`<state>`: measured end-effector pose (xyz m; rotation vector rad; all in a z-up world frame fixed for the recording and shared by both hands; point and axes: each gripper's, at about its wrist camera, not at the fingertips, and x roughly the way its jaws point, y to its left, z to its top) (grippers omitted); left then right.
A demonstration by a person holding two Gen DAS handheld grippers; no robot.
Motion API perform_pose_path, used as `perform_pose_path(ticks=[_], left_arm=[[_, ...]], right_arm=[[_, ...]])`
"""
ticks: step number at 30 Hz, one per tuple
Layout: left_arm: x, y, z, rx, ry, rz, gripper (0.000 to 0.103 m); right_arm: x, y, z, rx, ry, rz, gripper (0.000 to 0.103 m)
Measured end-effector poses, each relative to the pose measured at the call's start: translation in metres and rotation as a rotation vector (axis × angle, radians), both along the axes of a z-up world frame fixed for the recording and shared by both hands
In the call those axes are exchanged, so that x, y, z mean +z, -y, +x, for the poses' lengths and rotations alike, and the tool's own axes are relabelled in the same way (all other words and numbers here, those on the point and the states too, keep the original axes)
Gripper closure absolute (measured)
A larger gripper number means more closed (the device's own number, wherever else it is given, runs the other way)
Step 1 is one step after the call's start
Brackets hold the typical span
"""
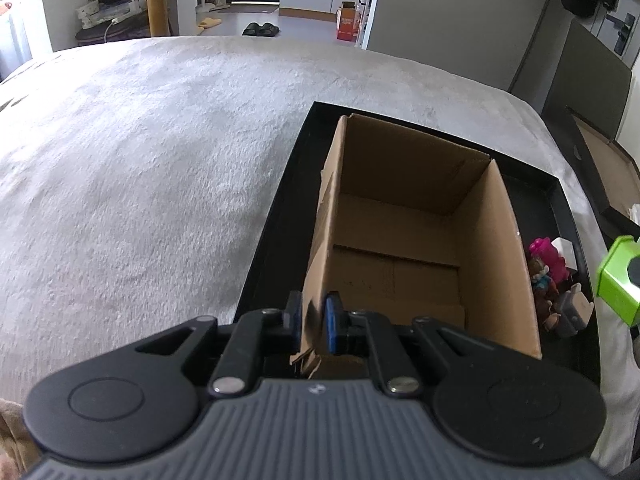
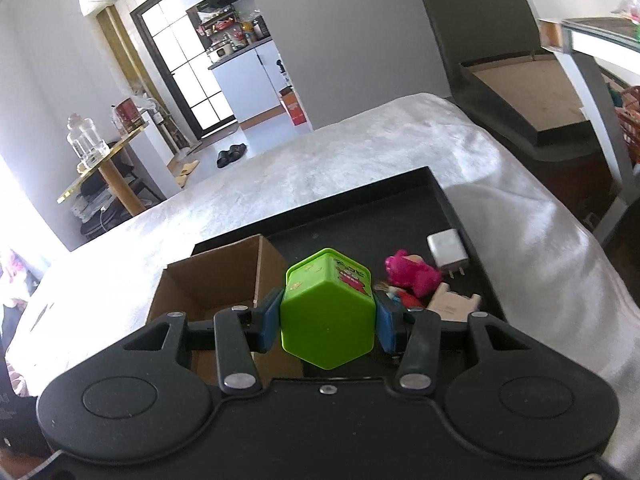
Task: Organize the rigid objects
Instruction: 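Lift the green cup with the right gripper and carry it over the box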
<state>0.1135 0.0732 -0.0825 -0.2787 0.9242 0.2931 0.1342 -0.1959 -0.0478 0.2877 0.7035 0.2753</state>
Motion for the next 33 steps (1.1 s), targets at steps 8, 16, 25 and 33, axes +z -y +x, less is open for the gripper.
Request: perform_pose_path(ticks=[8,16,25,33], left_arm=[[-0.004,-0.003,0.0,0.005,-0.002,-0.01,0.093],[-0.006,-0.004,0.001,0.004,0.001,-0.024,0.094],[-0.008,-0.007,0.001,0.006,0.006,-0.036,0.094],[-0.008,-0.014,0.001,0.019,0.016,-0.058,0.093]], right_arm=[[0.005,-0.023,0.003,0.026,0.012,-0.008,0.056],[0.008,-0.05,0.007,0.072,0.017,-0.008,0.056],[0.005,-0.085,0.017,0.136,-0.004,-0.011,0.056],[-0.001,-0.108,0.026,0.17,-0.03,-0.027,0.056]])
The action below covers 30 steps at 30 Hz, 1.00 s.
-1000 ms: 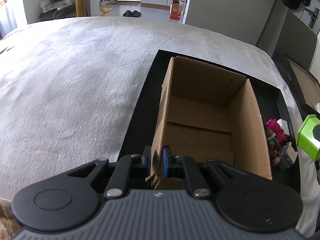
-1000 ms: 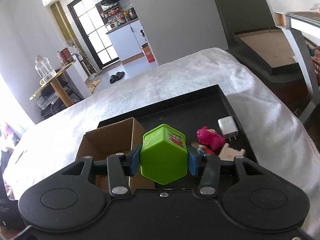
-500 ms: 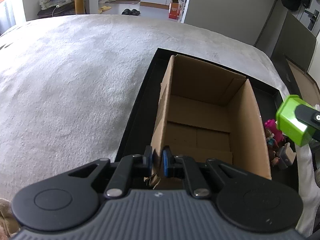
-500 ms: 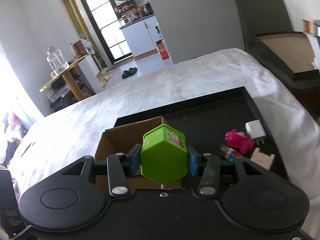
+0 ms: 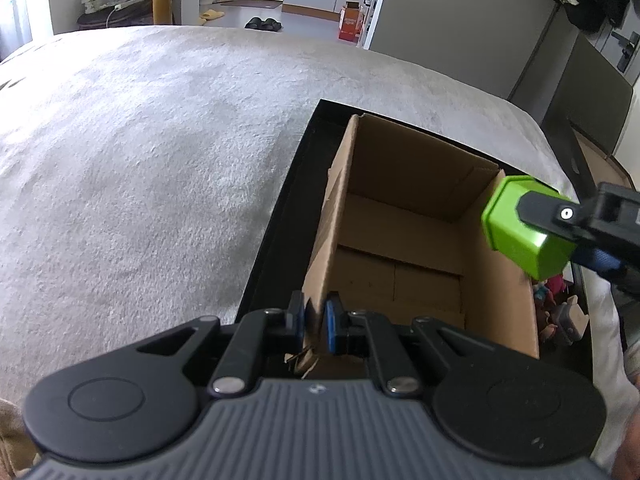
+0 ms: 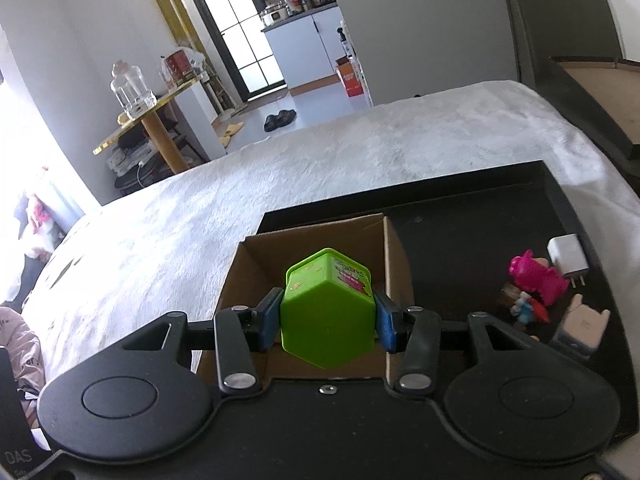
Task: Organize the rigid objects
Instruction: 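Lift the green cup with the right gripper and carry it over the box, then open the right gripper to drop the green cup into the box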
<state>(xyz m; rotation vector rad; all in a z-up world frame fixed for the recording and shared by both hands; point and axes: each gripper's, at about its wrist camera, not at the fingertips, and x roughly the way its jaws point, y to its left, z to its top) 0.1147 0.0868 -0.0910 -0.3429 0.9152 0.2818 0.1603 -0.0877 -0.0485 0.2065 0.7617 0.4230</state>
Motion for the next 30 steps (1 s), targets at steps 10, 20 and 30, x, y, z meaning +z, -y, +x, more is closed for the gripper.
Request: perform_pose_path(ticks=[10,20,30], left_arm=[[0.001,-0.006,0.001,0.02,-0.003,-0.037,0.093],[-0.001,-0.009,0.002,0.032,-0.006,-0.055,0.092],[0.001,-0.011,0.001,0.035,-0.003,-0.05,0.092]], right_arm=[[0.008,-0.03,0.018,0.057,0.026,-0.034,0.056],[0.022,-0.034,0.02,0.105,0.077,-0.044,0.037],[0.009,0.005,0.003,0.045,0.004,-0.062,0.035]])
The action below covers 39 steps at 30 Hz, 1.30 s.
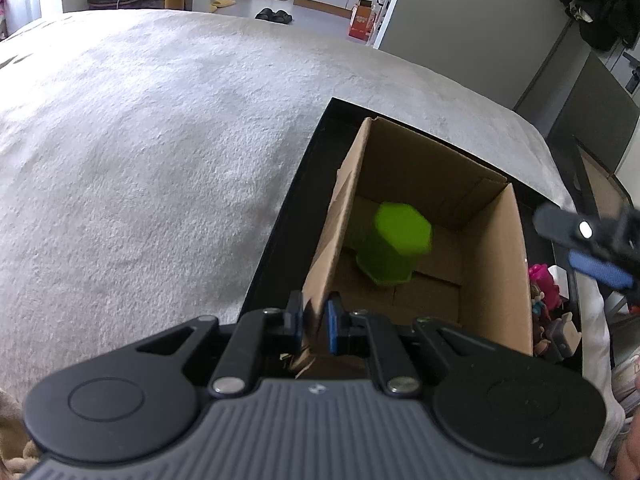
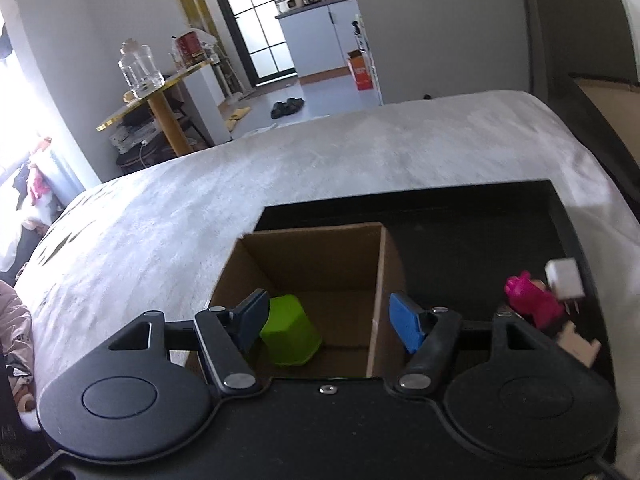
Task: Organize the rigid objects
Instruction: 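Open the right gripper to drop the green cup into the box, then lower the right gripper onto the white-and-navy toy block and close it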
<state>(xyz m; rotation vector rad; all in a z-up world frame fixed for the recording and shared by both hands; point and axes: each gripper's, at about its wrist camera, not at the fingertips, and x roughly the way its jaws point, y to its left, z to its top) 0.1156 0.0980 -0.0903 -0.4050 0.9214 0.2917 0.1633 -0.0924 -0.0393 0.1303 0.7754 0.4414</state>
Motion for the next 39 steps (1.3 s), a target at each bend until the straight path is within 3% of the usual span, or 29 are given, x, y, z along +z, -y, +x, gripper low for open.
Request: perform_pose_path(ticks=[4,17,39], left_arm=[[0.0,0.001,0.0,-0.002,0.002,0.001,0.092],[0.001,0.004,0.001,-0.017,0.001,0.019,0.092],[0.0,0.006,-0.001,-0.017,0.018,0.063,0.093]], right_arm=[[0.0,0.015,-0.009,-0.006,0.012,-0.006,0.03],[-0.011,0.075,-0.024,-0.091,0.011,-0.044,0.03],[-0.076,0.131,-0.021,-0.213,0.01,-0.043,0.031]])
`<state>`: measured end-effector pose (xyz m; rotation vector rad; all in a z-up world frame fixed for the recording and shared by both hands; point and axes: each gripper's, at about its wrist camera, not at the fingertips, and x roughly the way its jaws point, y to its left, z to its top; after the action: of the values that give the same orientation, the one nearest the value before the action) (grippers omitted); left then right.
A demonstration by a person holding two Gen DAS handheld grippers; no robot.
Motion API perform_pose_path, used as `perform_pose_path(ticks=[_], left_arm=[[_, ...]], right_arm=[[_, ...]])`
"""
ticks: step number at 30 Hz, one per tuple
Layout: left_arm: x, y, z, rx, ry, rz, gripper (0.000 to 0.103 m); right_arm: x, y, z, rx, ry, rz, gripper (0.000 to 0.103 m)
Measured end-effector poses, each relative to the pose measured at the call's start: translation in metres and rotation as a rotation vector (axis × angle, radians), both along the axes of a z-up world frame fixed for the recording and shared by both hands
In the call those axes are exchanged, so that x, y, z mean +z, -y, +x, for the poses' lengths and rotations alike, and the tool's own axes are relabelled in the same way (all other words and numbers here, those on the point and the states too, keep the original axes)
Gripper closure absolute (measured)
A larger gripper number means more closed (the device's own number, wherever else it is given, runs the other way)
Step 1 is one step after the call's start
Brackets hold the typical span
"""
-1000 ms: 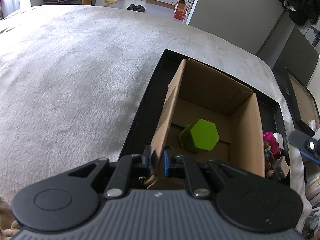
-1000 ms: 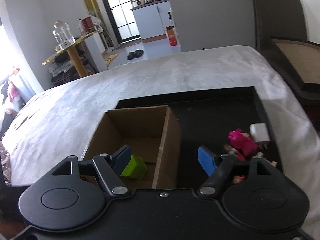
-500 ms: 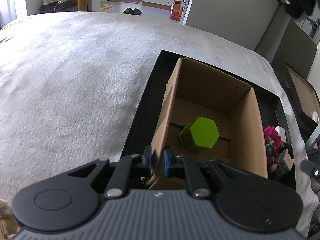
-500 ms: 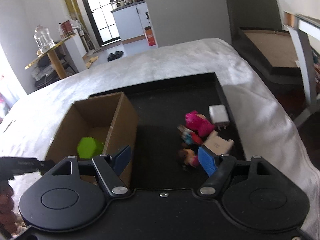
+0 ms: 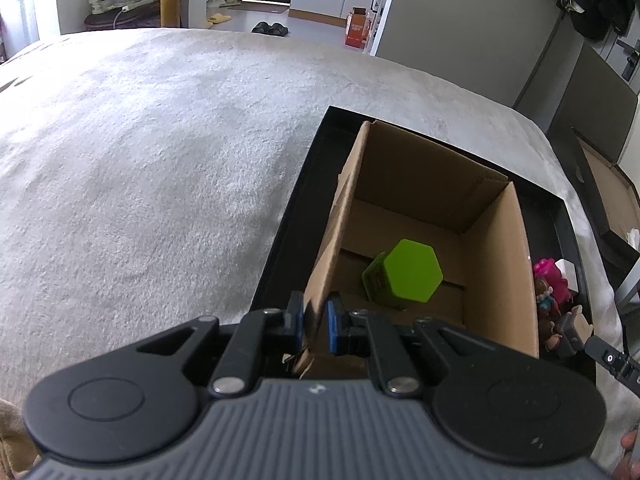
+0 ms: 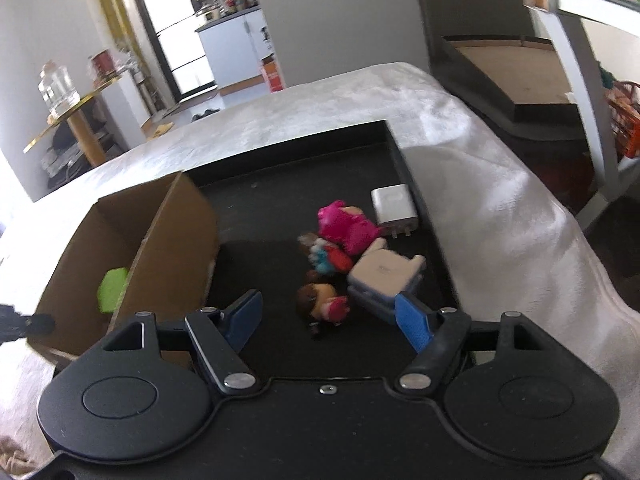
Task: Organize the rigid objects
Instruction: 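Lower the right gripper onto the white-and-navy toy block and close it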
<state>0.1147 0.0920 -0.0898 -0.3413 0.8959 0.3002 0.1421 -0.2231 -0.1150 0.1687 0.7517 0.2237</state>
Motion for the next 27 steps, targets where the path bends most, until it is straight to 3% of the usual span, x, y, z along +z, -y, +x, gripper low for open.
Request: perform_pose_path(ticks=[8,12,22,27], left_arm=[[0.0,0.0,0.001,0.003,0.0,0.006,0.092],[-0.001,-0.001,0.001,0.004,0.0,0.007,0.092],[-0.001,-0.001,0.0,-0.003,0.005,0.019,0.092],[-0.001,0.0,0.0,-0.003,0.005,0.022,0.092]], right_arm=[[-0.024,0.02,0.016,-0.086,-0.04,0.081,0.04],[-0.028,0.02,0.023,-0.107,-0.036,0.094,0.04],[-0.042,0.012,0.043,-0.147,-0.033,0.058,0.04],[-0.047,0.005,0.05,-0.166,-0.021,-0.005,0.042]])
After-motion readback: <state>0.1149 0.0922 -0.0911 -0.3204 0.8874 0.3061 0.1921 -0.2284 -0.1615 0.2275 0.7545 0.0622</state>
